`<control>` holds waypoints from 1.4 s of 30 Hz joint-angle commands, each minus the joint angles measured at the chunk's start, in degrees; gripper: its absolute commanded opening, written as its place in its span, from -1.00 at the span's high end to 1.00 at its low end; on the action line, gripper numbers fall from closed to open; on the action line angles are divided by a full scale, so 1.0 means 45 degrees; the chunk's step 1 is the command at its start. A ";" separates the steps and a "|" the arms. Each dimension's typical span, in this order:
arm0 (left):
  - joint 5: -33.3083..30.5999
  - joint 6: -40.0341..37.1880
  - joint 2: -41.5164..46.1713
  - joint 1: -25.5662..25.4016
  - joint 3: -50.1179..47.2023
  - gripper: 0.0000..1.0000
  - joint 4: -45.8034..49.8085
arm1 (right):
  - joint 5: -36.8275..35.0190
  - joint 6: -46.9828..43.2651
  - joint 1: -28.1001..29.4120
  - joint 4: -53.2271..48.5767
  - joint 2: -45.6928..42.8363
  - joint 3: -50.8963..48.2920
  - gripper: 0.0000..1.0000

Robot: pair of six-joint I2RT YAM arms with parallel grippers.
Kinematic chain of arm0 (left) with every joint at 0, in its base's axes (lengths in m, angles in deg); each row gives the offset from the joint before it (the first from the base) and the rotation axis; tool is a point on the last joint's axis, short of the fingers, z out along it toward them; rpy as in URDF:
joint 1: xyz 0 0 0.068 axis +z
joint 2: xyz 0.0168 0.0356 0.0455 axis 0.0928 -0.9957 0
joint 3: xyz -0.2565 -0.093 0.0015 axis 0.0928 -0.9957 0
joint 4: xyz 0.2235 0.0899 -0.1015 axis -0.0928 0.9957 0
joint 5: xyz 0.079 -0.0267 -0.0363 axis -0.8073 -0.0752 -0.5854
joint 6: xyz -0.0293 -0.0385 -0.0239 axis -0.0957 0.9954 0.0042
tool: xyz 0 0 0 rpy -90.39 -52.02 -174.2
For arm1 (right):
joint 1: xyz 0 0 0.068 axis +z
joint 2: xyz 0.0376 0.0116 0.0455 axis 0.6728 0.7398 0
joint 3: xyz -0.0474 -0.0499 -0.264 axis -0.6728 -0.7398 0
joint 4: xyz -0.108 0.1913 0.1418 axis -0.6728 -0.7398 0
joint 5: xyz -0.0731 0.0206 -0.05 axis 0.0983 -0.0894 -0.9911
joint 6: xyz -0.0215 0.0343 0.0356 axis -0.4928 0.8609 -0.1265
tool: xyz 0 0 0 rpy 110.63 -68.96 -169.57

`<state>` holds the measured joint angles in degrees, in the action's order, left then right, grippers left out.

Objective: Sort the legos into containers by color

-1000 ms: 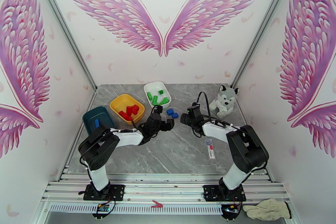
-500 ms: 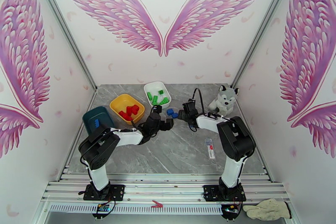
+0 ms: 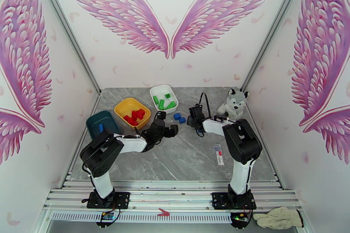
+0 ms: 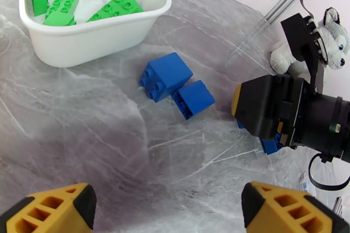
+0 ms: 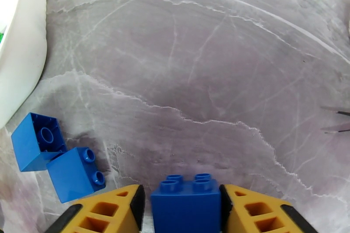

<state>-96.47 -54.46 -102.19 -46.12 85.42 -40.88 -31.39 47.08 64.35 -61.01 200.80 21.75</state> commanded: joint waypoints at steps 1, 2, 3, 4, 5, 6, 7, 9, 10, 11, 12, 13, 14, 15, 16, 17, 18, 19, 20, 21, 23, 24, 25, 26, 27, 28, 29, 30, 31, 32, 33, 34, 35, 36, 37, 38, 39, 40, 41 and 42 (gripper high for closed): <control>-0.0389 -0.0106 0.1262 0.0154 -0.0380 -0.89 0.0021 | -0.0210 -0.0061 0.0009 -0.0051 -0.0248 -0.0118 0.27; -0.0523 -0.0168 0.1546 0.0193 -0.0487 -0.91 0.0117 | -0.0209 -0.0061 0.0037 0.0004 -0.0393 -0.0211 0.35; -0.0677 -0.0223 0.1843 0.0249 -0.0642 -0.94 0.0218 | -0.0187 -0.0084 0.0103 0.0048 -0.0540 -0.0290 0.42; -0.0788 -0.0285 0.2144 0.0322 -0.0742 -0.96 0.0283 | -0.0141 -0.0099 0.0166 0.0088 -0.0655 -0.0336 0.46; -0.0929 -0.0326 0.2489 0.0428 -0.0922 -0.98 0.0390 | -0.0060 -0.0154 0.0264 0.0153 -0.0809 -0.0413 0.51; -0.1074 -0.0400 0.2839 0.0536 -0.1083 -0.97 0.0499 | 0.0089 -0.0183 0.0390 0.0269 -0.0950 -0.0501 0.54; -0.1235 -0.0440 0.3171 0.0656 -0.1225 -0.98 0.0628 | 0.0271 -0.0202 0.0508 0.0399 -0.1064 -0.0563 0.56; -0.1577 -0.0551 0.3917 0.1013 -0.1557 -0.97 0.0950 | 0.0974 -0.0225 0.0787 0.0702 -0.1250 -0.0626 0.60; -0.1726 -0.0597 0.4295 0.1208 -0.1752 -0.97 0.1102 | 0.1428 -0.0233 0.0980 0.0893 -0.1277 -0.0653 0.61; -0.1844 -0.0636 0.4610 0.1439 -0.1909 -0.98 0.1237 | 0.1856 -0.0235 0.1136 0.1105 -0.1299 -0.0655 0.62; -0.1972 -0.0611 0.4948 0.1726 -0.2070 -0.98 0.1431 | 0.2336 -0.0220 0.1321 0.1314 -0.1279 -0.0617 0.62; -0.2039 -0.0567 0.5277 0.2053 -0.2260 -0.98 0.1575 | 0.2822 -0.0226 0.1586 0.1541 -0.1242 -0.0572 0.62; -0.2030 -0.0459 0.5527 0.2405 -0.2427 -0.98 0.1692 | 0.3185 -0.0218 0.1761 0.1723 -0.1193 -0.0500 0.62; -0.1947 -0.0274 0.5781 0.2848 -0.2628 -0.98 0.1815 | 0.3599 -0.0203 0.2063 0.1912 -0.1107 -0.0362 0.62; -0.1815 -0.0040 0.6033 0.3338 -0.2867 -0.97 0.1879 | 0.4076 -0.0197 0.2331 0.2107 -0.0997 -0.0196 0.62; -0.1696 0.0148 0.6235 0.3778 -0.3059 -0.97 0.1918 | 0.4560 -0.0187 0.2555 0.2254 -0.0855 0.0001 0.61; -0.1561 0.0395 0.6451 0.4259 -0.3324 -0.98 0.1925 | 0.5143 -0.0133 0.2847 0.2421 -0.0640 0.0243 0.61; -0.1408 0.0641 0.6675 0.4782 -0.3552 -0.98 0.1941 | 0.5764 -0.0061 0.3080 0.2600 -0.0406 0.0517 0.61; -0.1265 0.0826 0.6841 0.5218 -0.3729 -0.98 0.1956 | 0.6270 0.0040 0.3285 0.2790 -0.0175 0.0790 0.61; -0.1115 0.1006 0.7067 0.5711 -0.3939 -0.98 0.1983 | 0.6885 0.0237 0.3491 0.3091 0.0094 0.1060 0.61; -0.0875 0.1394 0.7487 0.6641 -0.4327 -0.97 0.1999 | 0.7942 0.0723 0.3880 0.3796 0.0634 0.1550 0.61; -0.0705 0.1607 0.7692 0.7237 -0.4537 -0.98 0.2010 | 0.8465 0.1018 0.4075 0.4180 0.0957 0.1861 0.61; -0.0510 0.1851 0.7931 0.7801 -0.4744 -0.97 0.2003 | 0.8972 0.1299 0.4270 0.4519 0.1323 0.2200 0.61; -0.0335 0.2030 0.8131 0.8279 -0.4914 -0.98 0.1965 | 0.9384 0.1575 0.4421 0.4836 0.1660 0.2539 0.61; -0.0138 0.2255 0.8392 0.8853 -0.5125 -0.97 0.1942 | 0.9825 0.1935 0.4577 0.5176 0.2060 0.2932 0.61; -0.0032 0.2467 0.8716 0.9311 -0.5345 -0.97 0.1961 | 1.0219 0.2258 0.4734 0.5582 0.2456 0.3332 0.60; 0.0017 0.2644 0.9003 0.9696 -0.5499 -0.97 0.1970 | 1.0517 0.2574 0.4877 0.5911 0.2804 0.3681 0.60; 0.0038 0.2766 0.9354 1.0107 -0.5697 -0.98 0.1983 | 1.0835 0.2961 0.4996 0.6282 0.3218 0.4094 0.60; -0.0001 0.2882 0.9722 1.0440 -0.5856 -0.97 0.2053 | 1.1153 0.3358 0.5123 0.6790 0.3602 0.4483 0.60; -0.0047 0.2962 1.0057 1.0671 -0.5957 -0.97 0.2150 | 1.1403 0.3727 0.5223 0.7223 0.3957 0.4811 0.59; -0.0102 0.3010 1.0412 1.0929 -0.6043 -0.97 0.2310 | 1.1647 0.4116 0.5338 0.7631 0.4355 0.5257 0.58; -0.0127 0.3064 1.0728 1.1125 -0.6102 -0.97 0.2449 | 1.1843 0.4441 0.5452 0.7911 0.4748 0.5747 0.57; -0.0129 0.3101 1.0987 1.1282 -0.6146 -0.97 0.2588 | 1.1949 0.4656 0.5563 0.8042 0.5073 0.6181 0.56; -0.0119 0.3147 1.1236 1.1411 -0.6186 -0.97 0.2709 | 1.2082 0.4864 0.5692 0.8081 0.5462 0.6764 0.56; -0.0099 0.3167 1.1466 1.1511 -0.6238 -0.98 0.2799 | 1.2190 0.5020 0.5812 0.8111 0.5836 0.7330 0.55; -0.0093 0.3186 1.1632 1.1581 -0.6254 -0.98 0.2907 | 1.2222 0.5143 0.5936 0.8034 0.6148 0.7874 0.55; -0.0062 0.3206 1.1789 1.1656 -0.6269 -0.97 0.3009 | 1.2251 0.5290 0.6054 0.7966 0.6446 0.8571 0.54; 0.0005 0.3243 1.1903 1.1730 -0.6288 -0.97 0.3099 | 1.2247 0.5398 0.6155 0.7865 0.6794 0.9193 0.54; 0.0088 0.3262 1.2003 1.1811 -0.6310 -0.98 0.3175 | 1.2203 0.5456 0.6235 0.7684 0.7088 0.9702 0.53; 0.0202 0.3286 1.2129 1.1917 -0.6327 -0.97 0.3265 | 1.2141 0.5457 0.6332 0.7393 0.7394 1.0377 0.52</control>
<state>-97.17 -40.58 -48.97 6.60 58.04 -29.27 21.48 68.61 91.47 -28.75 231.36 62.06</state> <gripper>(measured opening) 0.987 0.340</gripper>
